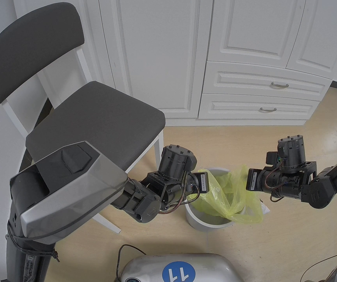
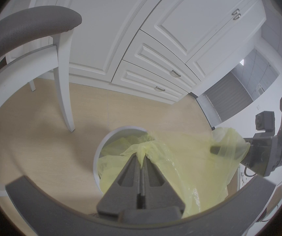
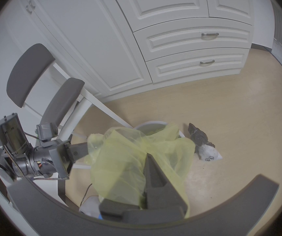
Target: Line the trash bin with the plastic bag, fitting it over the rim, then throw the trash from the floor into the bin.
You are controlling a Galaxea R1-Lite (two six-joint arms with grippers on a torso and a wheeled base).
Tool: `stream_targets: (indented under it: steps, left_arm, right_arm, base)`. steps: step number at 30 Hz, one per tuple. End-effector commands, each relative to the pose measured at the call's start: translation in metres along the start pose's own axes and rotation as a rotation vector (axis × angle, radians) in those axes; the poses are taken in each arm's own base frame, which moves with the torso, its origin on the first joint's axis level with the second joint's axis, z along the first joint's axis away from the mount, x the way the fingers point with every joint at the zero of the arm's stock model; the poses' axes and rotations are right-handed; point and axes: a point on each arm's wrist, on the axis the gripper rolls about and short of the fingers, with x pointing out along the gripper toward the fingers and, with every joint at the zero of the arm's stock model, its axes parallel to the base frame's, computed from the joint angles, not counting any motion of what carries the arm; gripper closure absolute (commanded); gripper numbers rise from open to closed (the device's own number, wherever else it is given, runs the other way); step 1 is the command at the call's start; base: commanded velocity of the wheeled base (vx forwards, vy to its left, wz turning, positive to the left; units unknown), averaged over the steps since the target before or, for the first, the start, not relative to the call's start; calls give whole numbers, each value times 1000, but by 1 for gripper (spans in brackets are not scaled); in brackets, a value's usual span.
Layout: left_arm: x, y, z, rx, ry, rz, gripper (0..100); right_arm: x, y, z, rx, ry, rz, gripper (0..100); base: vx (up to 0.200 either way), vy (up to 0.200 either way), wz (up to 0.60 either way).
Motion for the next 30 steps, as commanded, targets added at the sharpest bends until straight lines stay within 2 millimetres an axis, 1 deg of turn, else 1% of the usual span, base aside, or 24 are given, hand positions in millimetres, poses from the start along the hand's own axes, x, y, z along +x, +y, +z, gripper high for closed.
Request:
stream_targets:
  steps: [1,4,7,10,12,15,16,19,24,30]
  left_arm:
    - [2,-1,4,-2,-10,-1,100]
    - [4,-3,7,2,-9,-3,100]
    - [10,-7,11,4,7,5,100]
    - [15,-10,12,8,24,13,100]
    - [21,-12,11,26,46,30,100]
    - [25,-13,13,66,62,42,100]
    - [25,-13,13,66,62,42,100]
    - [33,-15,14,93,55,43,100]
    - [47,-10,6,93,72,51,100]
    - [55,-6,-1,91,84,57,100]
  right_arm:
    - [-5,-5,1,3,12,-10,100]
    - [-1,-6,-2,-4,39,-9,100]
    - [9,-9,-9,-4,66,-19,100]
    - [11,-12,-9,1,67,-26,100]
    - [11,-19,-10,-5,78,-46,100]
    - [13,-28,-14,-46,104,-42,100]
    - [13,-28,-14,-46,104,-42,100]
    - [22,-33,-18,-46,128,-47,100]
    - [35,-36,-23,-40,139,-52,100]
    - [47,-41,-35,-44,123,-47,100]
  base:
    - [0,0,0]
    - [0,0,0]
    - [0,0,0]
    - [0,0,0]
    - [0,0,0]
    - [0,0,0]
    - [0,0,0]
    - [0,0,0]
    - [0,0,0]
    - [0,0,0]
